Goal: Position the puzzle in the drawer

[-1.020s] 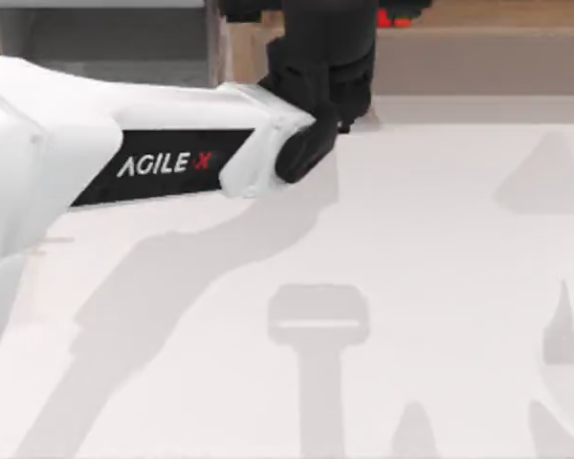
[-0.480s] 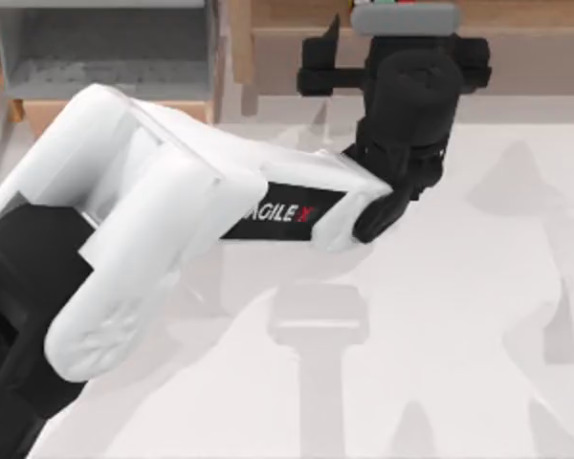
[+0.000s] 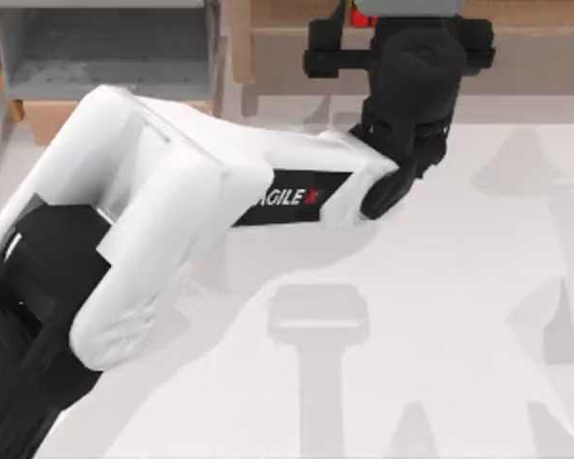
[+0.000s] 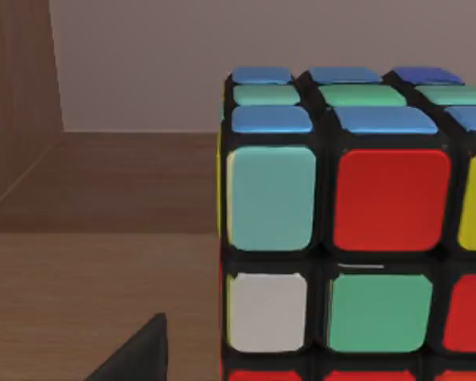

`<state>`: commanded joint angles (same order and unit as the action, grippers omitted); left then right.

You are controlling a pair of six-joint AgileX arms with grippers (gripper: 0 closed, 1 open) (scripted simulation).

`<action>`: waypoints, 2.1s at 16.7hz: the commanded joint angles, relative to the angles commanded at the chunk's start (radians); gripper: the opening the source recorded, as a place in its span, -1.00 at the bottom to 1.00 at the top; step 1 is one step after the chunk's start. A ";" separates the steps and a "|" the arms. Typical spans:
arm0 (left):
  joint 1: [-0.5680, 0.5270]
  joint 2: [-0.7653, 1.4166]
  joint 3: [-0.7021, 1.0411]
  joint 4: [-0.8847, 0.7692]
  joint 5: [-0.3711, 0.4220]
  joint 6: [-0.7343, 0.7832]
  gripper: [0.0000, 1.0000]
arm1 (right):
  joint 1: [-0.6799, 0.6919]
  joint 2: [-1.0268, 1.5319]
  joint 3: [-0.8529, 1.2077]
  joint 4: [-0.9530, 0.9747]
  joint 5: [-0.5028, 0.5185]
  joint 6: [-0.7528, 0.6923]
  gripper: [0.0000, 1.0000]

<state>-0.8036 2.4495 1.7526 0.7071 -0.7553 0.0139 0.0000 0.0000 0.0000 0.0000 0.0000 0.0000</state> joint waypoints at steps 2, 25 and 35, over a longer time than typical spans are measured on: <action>0.017 0.038 0.073 -0.036 0.018 -0.001 1.00 | 0.000 0.000 0.000 0.000 0.000 0.000 1.00; 0.045 0.095 0.184 -0.091 0.046 -0.002 -1.00 | 0.000 0.000 0.000 0.000 0.000 0.000 1.00; 0.032 0.059 0.151 -0.090 0.038 0.000 -1.00 | 0.000 0.000 0.000 0.000 0.000 0.000 1.00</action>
<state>-0.7714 2.5087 1.9040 0.6167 -0.7172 0.0138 0.0000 0.0000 0.0000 0.0000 0.0000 0.0000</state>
